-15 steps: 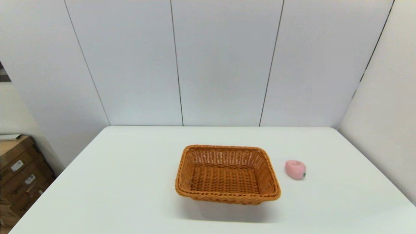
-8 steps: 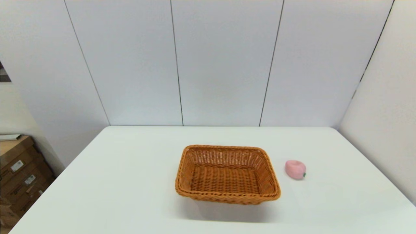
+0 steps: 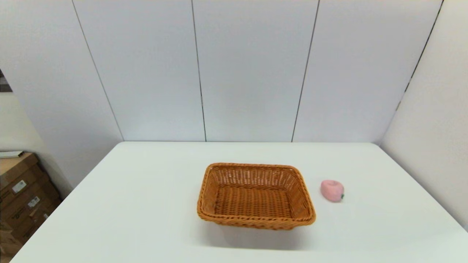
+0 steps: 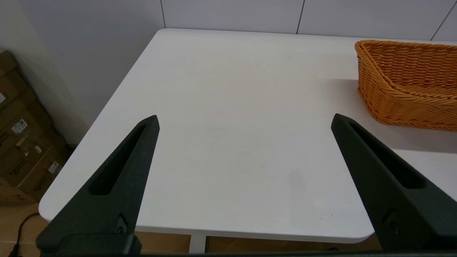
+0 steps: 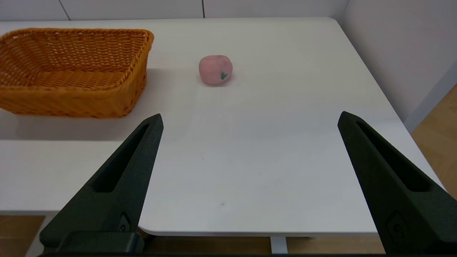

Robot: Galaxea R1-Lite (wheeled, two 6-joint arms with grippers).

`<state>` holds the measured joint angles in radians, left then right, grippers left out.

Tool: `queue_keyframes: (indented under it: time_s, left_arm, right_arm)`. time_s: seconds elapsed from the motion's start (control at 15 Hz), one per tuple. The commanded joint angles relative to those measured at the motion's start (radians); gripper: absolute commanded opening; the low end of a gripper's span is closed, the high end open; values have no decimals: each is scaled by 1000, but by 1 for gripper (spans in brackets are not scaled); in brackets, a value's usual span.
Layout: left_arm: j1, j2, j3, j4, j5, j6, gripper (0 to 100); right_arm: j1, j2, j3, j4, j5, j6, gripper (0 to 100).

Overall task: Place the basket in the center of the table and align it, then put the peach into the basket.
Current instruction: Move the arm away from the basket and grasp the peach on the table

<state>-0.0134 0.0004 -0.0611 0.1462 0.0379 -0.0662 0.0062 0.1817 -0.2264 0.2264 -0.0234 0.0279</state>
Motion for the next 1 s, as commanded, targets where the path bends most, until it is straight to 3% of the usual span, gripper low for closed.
queue_keyframes:
  time_s: [0.07, 0.27, 0.53, 0.8, 1.0]
  left_arm:
    - [0, -2, 0, 1, 0, -1, 100]
    - [0, -2, 0, 1, 0, 0, 100]
    - [0, -2, 0, 1, 0, -1, 100]
    - [0, -2, 0, 1, 0, -4, 100]
    - [0, -2, 0, 1, 0, -4, 100]
  right_arm:
    - [8, 705, -452, 8, 0, 29, 100]
    - [74, 1001, -642, 105, -3, 43, 100]
    - [152, 1342, -777, 102, -20, 133, 100]
    - [195, 1595, -858, 16, -33, 176, 100]
    - [196, 1719, -923, 4, -55, 193, 100]
